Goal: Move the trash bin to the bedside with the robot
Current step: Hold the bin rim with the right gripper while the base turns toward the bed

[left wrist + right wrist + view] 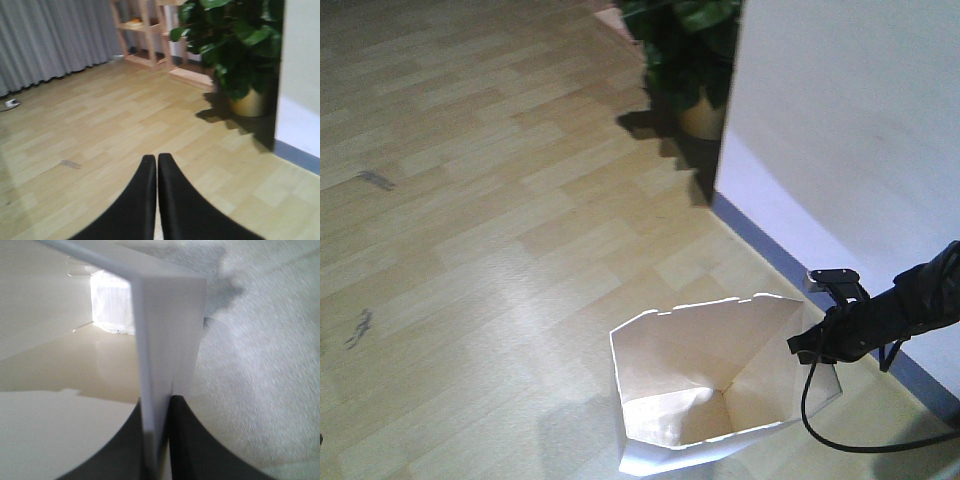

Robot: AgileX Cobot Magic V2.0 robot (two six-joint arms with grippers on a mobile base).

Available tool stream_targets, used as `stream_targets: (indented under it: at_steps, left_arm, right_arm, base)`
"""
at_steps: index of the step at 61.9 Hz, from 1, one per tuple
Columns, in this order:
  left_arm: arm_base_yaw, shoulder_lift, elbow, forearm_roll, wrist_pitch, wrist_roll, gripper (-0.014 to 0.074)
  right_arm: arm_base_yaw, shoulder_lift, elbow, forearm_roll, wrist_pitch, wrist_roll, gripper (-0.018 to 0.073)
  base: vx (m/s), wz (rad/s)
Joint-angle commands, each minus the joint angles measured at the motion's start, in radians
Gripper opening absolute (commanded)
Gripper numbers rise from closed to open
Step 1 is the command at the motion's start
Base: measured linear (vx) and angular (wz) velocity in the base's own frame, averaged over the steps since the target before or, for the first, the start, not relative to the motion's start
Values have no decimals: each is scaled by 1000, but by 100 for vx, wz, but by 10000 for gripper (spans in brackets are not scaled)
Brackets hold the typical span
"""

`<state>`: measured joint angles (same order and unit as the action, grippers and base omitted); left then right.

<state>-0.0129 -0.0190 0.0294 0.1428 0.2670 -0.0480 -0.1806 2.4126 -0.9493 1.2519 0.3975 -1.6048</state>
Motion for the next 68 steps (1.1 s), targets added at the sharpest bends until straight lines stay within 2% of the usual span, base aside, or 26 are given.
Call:
stream_targets:
  at_steps: [1,35,68]
  left_arm:
    - [-6,-9,28,-3,-74,-8,-6]
    - [-6,-9,28,-3,-74,-8,-6]
    - [-6,-9,28,-3,-74,-8,-6]
  right_arm:
    - [-4,-76,-9,32,181,0,-7]
    - [-4,-76,-9,32,181,0,-7]
    - [-4,-76,-9,32,181,0,-7]
  base:
    - [12,66]
    - [16,54]
    - [27,20]
